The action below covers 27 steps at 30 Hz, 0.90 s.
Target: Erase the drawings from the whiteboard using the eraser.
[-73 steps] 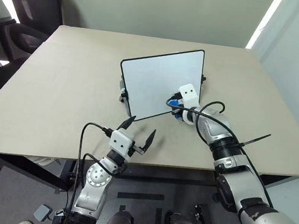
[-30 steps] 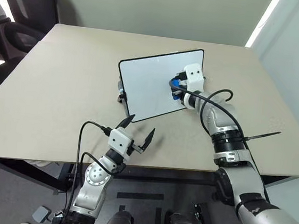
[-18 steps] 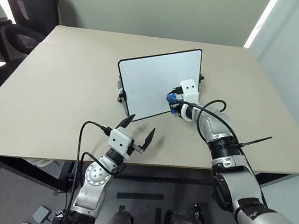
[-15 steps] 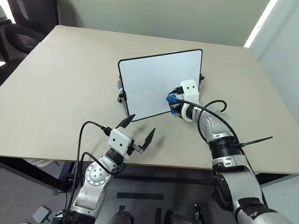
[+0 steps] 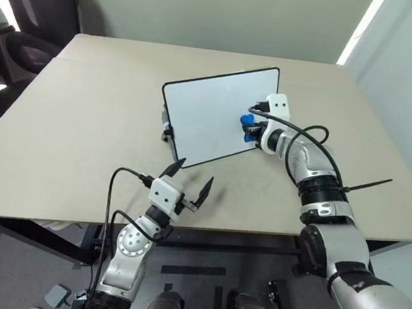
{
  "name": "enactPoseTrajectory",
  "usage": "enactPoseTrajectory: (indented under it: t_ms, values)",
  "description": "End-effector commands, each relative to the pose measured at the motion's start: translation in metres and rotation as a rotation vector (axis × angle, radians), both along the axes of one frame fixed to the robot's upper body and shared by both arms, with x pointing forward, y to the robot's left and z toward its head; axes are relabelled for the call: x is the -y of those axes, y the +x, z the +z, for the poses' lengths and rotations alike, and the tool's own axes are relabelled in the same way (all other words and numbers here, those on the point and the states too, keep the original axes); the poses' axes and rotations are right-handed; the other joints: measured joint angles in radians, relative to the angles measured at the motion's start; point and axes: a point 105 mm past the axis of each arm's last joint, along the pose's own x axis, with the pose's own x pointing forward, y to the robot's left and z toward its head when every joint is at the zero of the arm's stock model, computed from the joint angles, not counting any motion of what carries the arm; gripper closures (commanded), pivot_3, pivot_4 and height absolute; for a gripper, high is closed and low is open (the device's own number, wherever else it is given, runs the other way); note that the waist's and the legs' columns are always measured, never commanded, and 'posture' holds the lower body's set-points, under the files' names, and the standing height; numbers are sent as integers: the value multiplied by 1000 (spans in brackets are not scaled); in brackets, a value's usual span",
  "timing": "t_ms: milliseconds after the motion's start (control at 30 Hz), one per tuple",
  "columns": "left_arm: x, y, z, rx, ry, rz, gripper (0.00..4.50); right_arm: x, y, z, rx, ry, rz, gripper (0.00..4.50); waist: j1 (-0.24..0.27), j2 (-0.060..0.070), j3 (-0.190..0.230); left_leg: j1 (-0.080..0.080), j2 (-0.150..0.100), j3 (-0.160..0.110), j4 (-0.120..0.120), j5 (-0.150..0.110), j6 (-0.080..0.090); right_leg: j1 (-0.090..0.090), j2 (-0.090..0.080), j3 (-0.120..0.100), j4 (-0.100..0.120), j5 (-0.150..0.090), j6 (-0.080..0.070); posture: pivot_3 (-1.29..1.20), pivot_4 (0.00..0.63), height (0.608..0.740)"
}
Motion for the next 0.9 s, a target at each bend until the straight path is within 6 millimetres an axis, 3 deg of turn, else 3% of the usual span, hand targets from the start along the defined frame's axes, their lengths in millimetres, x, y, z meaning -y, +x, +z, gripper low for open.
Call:
enactPoseTrajectory:
  t_ms: [33,333,533,900]
  values:
    - [1,-3,13,49,-12,-4,0,-10,-6,-16,-52,-31,37,3650,0,0,0,0,0,0,0,0,0,0,0,0,0,0,0,0,150,740]
    - [-1,-4,14,49,-14,-1,0,-17,-16,-37,-129,-98,80,3650,-3,0,0,1,0,0,0,0,-2,0,0,0,1,1,-1,0,150,740]
    - [-1,-5,14,51,-15,0,0,-9,-6,-3,-13,-65,43,3650,-2,0,0,0,0,0,0,1,-1,0,0,0,0,1,-1,0,150,740]
    - [-4,-5,16,58,-10,11,0,-37,-5,42,139,-105,116,3650,-4,0,0,0,0,0,0,0,-1,-1,1,0,0,1,-2,0,150,740]
